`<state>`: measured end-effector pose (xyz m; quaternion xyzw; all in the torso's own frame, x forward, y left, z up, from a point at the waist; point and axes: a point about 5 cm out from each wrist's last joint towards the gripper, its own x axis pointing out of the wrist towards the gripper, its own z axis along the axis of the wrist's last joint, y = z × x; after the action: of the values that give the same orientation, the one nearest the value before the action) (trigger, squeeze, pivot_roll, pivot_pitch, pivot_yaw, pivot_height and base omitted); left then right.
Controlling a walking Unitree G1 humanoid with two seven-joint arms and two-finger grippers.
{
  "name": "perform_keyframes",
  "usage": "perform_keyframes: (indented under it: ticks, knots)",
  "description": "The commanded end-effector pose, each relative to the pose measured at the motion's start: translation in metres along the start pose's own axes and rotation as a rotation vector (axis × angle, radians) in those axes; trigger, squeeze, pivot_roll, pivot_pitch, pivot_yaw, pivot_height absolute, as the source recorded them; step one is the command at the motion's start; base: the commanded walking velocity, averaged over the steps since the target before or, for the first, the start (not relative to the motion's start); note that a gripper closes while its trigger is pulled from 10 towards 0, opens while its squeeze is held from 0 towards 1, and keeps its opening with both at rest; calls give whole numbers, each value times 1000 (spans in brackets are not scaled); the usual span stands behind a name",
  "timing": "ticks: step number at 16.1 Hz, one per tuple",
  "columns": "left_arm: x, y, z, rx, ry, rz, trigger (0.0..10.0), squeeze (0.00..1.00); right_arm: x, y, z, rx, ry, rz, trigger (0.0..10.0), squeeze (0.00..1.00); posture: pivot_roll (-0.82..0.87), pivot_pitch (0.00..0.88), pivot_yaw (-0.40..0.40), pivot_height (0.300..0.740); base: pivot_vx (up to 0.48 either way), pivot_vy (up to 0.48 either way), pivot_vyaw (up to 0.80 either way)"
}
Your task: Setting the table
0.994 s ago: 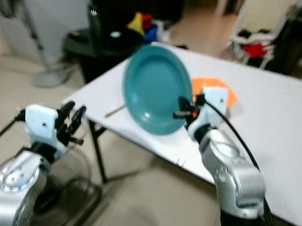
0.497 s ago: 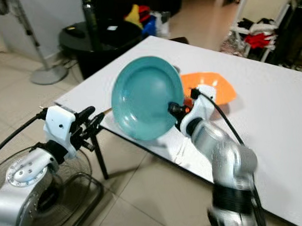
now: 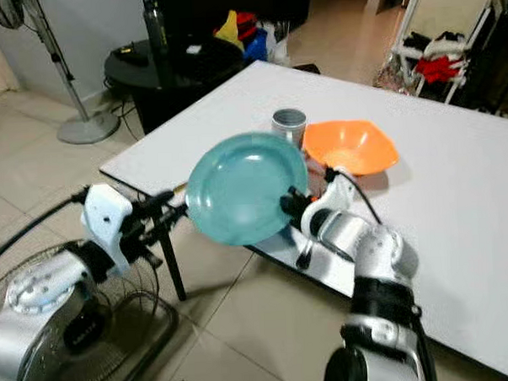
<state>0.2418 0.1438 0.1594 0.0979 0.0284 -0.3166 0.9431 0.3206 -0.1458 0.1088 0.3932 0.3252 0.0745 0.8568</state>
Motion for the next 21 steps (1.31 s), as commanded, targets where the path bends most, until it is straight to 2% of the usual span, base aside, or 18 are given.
perform_keyframes:
  ticks: [1, 4, 6, 8, 11, 14, 15, 16, 17, 21]
  knots:
    - [-2, -4, 1, -1, 7, -39, 10000, 0, 3, 4, 5, 11, -19, 8, 10000, 0, 140, 0, 20, 740, 0, 0, 0]
    - [-8, -20, -4, -13, 47, -159, 10000, 0, 9, -1, 6, 72, -34, -42, 10000, 0, 147, 0, 13, 740, 0, 0, 0]
    - [-9, -21, -7, -14, 55, -161, 10000, 0, 9, -3, 4, 125, -16, -45, 10000, 0, 149, 0, 12, 740, 0, 0, 0]
    - [-10, -21, -8, -15, 57, -162, 10000, 0, 10, -4, 4, 134, -14, -46, 10000, 0, 150, 0, 12, 740, 0, 0, 0]
    - [-9, -21, -3, -10, 49, -170, 10000, 0, 3, -16, 10, 221, -39, -90, 10000, 0, 142, 0, 19, 740, 0, 0, 0]
    - [-7, -21, -1, -10, 43, -172, 10000, 0, 2, -17, 11, 247, -36, -100, 10000, 0, 136, 0, 20, 740, 0, 0, 0]
    - [-6, -21, -1, -10, 42, -171, 10000, 0, 2, -16, 11, 251, -33, -97, 10000, 153, 136, 0, 20, 740, 0, 0, 0]
    - [-6, -21, -1, -11, 40, -170, 10000, 0, 3, -16, 10, 257, -22, -92, 10000, 882, 137, 0, 19, 740, 0, 0, 0]
    - [-5, -21, 0, -11, 37, -170, 10000, 0, 4, -15, 8, 264, -3, -86, 10000, 1000, 138, 0, 18, 740, 0, 0, 0]
    - [-5, -21, 0, -15, 35, -158, 10000, 0, -1, -15, 14, 272, -33, -100, 10000, 1000, 144, 0, 9, 740, 0, 0, 0]
